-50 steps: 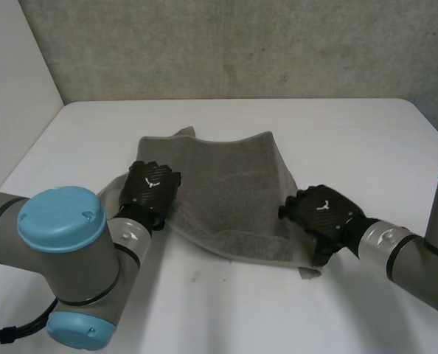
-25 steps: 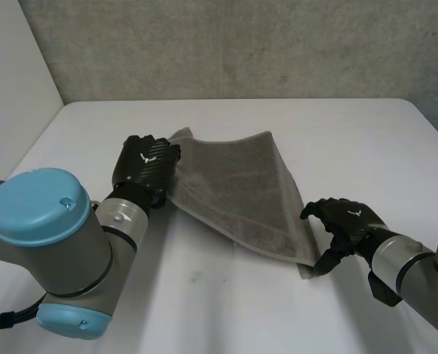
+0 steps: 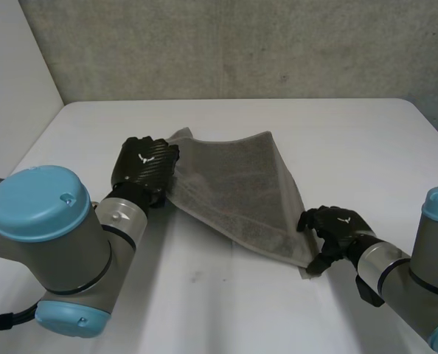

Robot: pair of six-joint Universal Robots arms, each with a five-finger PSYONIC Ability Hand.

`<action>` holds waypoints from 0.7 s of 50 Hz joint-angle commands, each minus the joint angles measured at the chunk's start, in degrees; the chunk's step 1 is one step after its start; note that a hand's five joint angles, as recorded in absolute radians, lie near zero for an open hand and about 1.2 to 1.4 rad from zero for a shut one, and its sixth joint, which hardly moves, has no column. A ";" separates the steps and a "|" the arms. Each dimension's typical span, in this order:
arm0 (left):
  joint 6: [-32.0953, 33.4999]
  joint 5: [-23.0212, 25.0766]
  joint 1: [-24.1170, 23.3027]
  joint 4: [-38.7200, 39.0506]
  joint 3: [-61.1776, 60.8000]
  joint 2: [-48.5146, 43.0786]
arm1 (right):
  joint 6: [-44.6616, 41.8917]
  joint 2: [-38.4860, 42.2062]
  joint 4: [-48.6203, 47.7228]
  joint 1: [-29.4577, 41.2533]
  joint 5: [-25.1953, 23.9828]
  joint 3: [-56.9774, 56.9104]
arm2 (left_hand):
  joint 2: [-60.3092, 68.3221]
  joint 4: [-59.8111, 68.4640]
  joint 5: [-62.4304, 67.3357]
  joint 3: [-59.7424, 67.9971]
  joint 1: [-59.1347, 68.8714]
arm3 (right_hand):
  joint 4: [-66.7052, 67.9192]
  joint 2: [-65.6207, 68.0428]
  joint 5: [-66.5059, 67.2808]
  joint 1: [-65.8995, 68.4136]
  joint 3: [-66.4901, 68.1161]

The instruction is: Fold the towel.

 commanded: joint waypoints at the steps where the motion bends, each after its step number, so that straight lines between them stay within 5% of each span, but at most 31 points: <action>1: 0.02 0.00 0.15 0.01 0.16 -0.17 | 0.54 -0.10 0.03 1.37 0.17 -0.14 | 10.22 10.20 10.64 10.31 11.87 | 5.12 5.09 6.41 10.01 4.94; 10: 0.02 0.09 0.33 0.09 0.33 -0.61 | 0.72 0.69 -0.58 3.22 0.00 -0.57 | 10.22 10.20 10.64 10.31 11.87 | 7.96 7.93 9.25 12.85 7.78; 12: 0.02 0.00 0.33 0.09 0.33 -0.61 | 0.63 1.40 -1.20 3.30 0.00 -0.84 | 10.22 10.20 10.64 10.31 11.87 | 16.73 16.70 18.02 21.62 16.55; 13: 0.02 0.00 0.33 0.09 0.33 -0.70 | 0.63 2.09 -2.33 3.22 0.17 -1.10 | 10.22 10.20 10.64 10.31 11.87 | 35.21 35.18 36.51 40.11 35.03; 15: 0.02 0.08 0.33 0.09 0.33 -0.70 | 0.63 2.27 -3.82 2.87 0.61 -1.28 | 10.22 10.20 10.64 10.31 11.87 | 48.33 48.30 49.62 53.22 48.15; 25: 0.02 0.17 0.33 0.09 -0.11 -2.02 | -0.42 -3.70 -11.57 2.07 6.41 -0.14 | 10.22 10.20 10.64 10.31 11.87 | 48.46 48.43 49.75 53.35 48.28; 27: 0.11 0.35 0.42 -0.08 -0.20 -3.77 | -0.42 -6.33 -13.40 1.64 6.24 1.00 | -20.05 -20.07 -19.63 -19.96 -18.40 | 48.46 48.43 49.75 53.35 48.28; 28: 0.11 0.35 0.42 -0.08 -0.20 -3.78 | -0.42 -6.34 -13.41 1.63 6.24 1.01 | -20.20 -20.22 -19.78 -20.11 -18.55 | 48.46 48.43 49.75 53.35 48.28; 29: 0.19 0.44 0.42 -0.17 -0.28 -4.74 | -0.69 -6.95 -13.93 1.46 6.24 1.53 | -33.86 -33.88 -33.43 -33.77 -32.21 | 48.46 48.43 49.75 53.35 48.28; 32: 0.37 0.44 0.77 -0.87 -0.20 -6.15 | -2.35 -6.95 -14.11 1.55 6.15 2.06 | -52.59 -52.61 -52.17 -52.50 -50.94 | 48.46 48.43 49.75 53.35 48.28; 35: 0.28 0.52 1.47 -2.71 -0.28 -5.98 | -5.68 -6.34 -14.20 1.55 6.15 2.41 | -57.04 -57.06 -56.61 -56.94 -55.38 | 48.46 48.43 49.75 53.35 48.28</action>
